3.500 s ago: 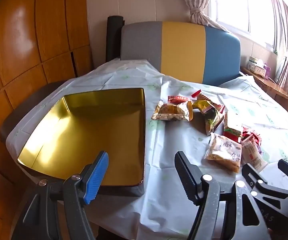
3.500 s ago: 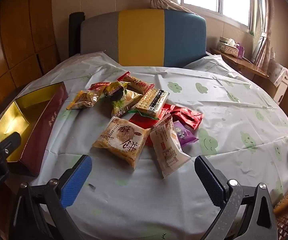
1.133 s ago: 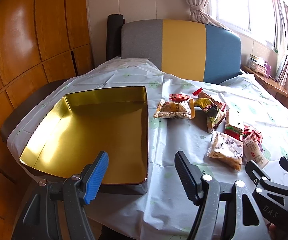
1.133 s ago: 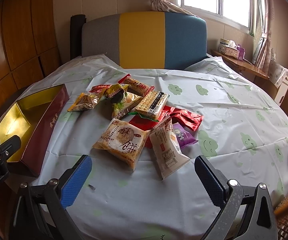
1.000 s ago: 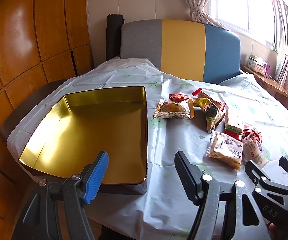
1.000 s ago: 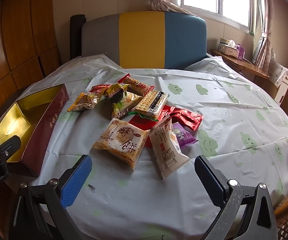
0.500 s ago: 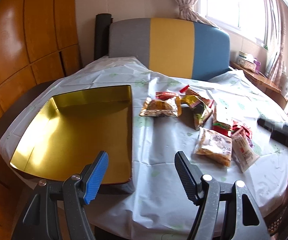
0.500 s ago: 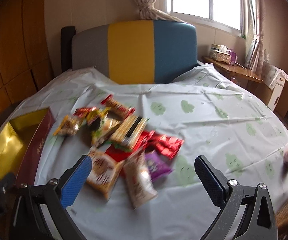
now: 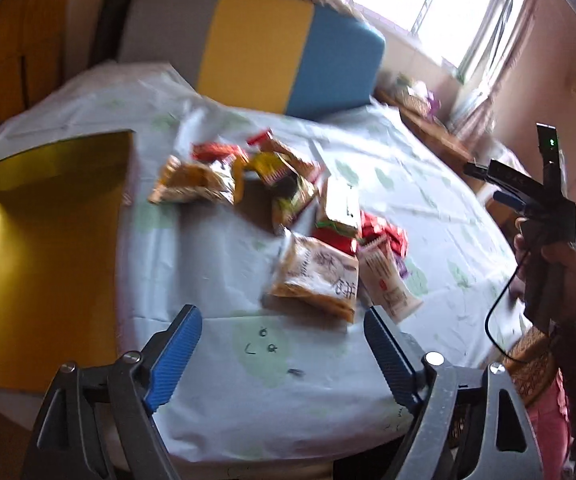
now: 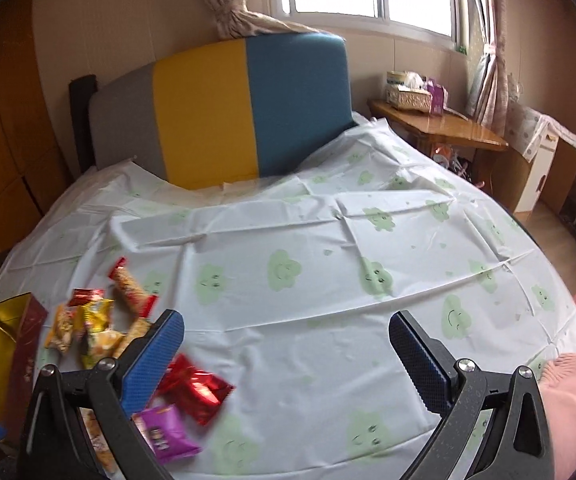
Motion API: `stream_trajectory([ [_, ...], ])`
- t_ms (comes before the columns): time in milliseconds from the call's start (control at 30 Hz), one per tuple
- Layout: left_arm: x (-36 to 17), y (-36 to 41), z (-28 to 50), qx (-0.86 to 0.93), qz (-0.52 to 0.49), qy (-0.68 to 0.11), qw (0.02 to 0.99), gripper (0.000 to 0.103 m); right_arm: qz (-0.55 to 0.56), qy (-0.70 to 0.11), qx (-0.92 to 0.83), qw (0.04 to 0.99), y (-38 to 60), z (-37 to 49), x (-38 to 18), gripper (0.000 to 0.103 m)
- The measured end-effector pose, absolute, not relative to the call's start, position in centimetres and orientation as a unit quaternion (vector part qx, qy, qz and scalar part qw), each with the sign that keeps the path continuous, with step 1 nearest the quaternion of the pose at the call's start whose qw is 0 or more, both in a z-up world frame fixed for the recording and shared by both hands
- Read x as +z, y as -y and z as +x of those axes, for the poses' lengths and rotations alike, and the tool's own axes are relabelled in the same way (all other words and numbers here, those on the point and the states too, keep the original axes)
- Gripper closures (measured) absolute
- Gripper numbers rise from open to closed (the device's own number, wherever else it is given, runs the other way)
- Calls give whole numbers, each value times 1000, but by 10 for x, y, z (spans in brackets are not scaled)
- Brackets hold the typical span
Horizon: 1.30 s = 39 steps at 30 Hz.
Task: Organize snacks
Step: 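Move the left tool over the snack pile and grasp the pastry bag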
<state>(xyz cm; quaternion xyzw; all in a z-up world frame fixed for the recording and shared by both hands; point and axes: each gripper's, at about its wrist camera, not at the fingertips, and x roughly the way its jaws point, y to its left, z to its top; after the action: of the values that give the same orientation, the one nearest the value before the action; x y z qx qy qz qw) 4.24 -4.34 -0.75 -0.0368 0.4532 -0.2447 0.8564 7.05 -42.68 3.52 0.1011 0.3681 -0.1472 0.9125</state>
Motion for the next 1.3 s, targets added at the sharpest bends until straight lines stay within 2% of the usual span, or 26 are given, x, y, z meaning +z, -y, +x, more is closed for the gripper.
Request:
stream_trajectory([
  [133, -17, 70, 53, -254, 17, -472, 844, 18, 158, -384, -133, 900, 441, 75, 23, 0],
  [200, -29, 81, 61, -273, 23, -500, 821, 19, 149, -388, -130, 900, 437, 78, 22, 0],
  [467, -67, 92, 98, -252, -164, -610, 734, 20, 143, -380, -105, 908, 427, 77, 26, 0],
  [767, -78, 108, 128, -173, -216, -628, 727, 20, 172, -378, -88, 905, 433, 75, 28, 0],
  [900, -68, 121, 134, -136, -155, -621, 756, 29, 165, -389, -78, 903, 429, 76, 26, 0],
  [1133, -72, 162, 138, -98, -24, -622, 776, 31, 167, -392, -70, 902, 428, 75, 25, 0],
  [1200, -79, 167, 135, -89, 8, -620, 780, 41, 168, -396, -69, 900, 428, 76, 24, 0],
  [1300, -80, 170, 127, -112, 9, -592, 798, 43, 169, -414, -48, 893, 424, 80, 19, 0],
])
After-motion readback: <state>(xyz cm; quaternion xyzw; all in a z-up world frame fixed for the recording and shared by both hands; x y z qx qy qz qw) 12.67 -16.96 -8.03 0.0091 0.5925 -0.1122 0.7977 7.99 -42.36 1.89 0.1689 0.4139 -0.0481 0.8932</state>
